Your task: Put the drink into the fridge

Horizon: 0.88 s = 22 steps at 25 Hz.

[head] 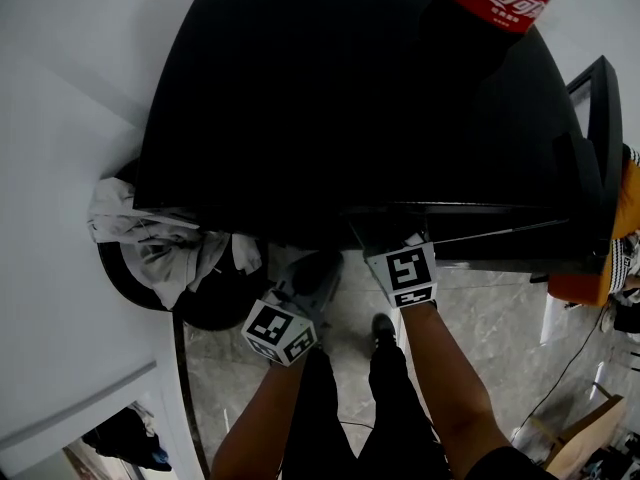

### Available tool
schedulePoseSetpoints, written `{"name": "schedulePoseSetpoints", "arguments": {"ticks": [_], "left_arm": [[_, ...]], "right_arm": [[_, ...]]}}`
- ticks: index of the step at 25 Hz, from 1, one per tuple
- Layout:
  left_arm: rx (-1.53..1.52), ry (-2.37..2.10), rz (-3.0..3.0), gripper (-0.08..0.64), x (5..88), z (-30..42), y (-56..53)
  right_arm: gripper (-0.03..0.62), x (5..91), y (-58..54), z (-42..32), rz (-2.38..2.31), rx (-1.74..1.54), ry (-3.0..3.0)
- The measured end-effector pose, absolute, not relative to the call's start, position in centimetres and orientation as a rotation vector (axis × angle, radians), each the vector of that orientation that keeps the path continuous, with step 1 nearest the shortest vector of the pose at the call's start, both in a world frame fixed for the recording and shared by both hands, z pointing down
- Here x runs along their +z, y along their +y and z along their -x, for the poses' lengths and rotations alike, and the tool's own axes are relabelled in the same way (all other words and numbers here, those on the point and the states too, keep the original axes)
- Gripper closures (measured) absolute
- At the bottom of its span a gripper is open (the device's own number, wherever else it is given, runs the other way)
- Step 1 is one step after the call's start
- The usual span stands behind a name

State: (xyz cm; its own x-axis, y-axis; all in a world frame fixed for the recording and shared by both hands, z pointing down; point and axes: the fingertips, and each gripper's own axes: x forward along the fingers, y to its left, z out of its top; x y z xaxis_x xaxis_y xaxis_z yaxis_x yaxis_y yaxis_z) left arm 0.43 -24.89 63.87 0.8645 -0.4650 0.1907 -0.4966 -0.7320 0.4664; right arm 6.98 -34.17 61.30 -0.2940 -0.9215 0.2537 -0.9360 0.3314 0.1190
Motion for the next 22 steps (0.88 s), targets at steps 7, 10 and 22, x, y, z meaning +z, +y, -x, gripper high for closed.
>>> {"name": "schedulePoseSetpoints", "arguments": {"ticks": [7,10,22], "left_arm": [[0.062,-0.654,-2.542,0.54,58.0,-1.2,-21.0],[0.067,-0.586,-2.57,0.54,54.0,-1.5,-16.7],[0.006,-0.686,-2.652,0.54,40.4,-1.4,-4.4]], "right_arm": [[0.28,56.5,-28.1,-7.9,-1.626,0.155,-2.411],[0.45,53.6,-24.2,-7.6,-1.608,0.171,-2.44],[0.563,42.1,-9.4,-3.5,-0.988,0.39,-2.844]]}}
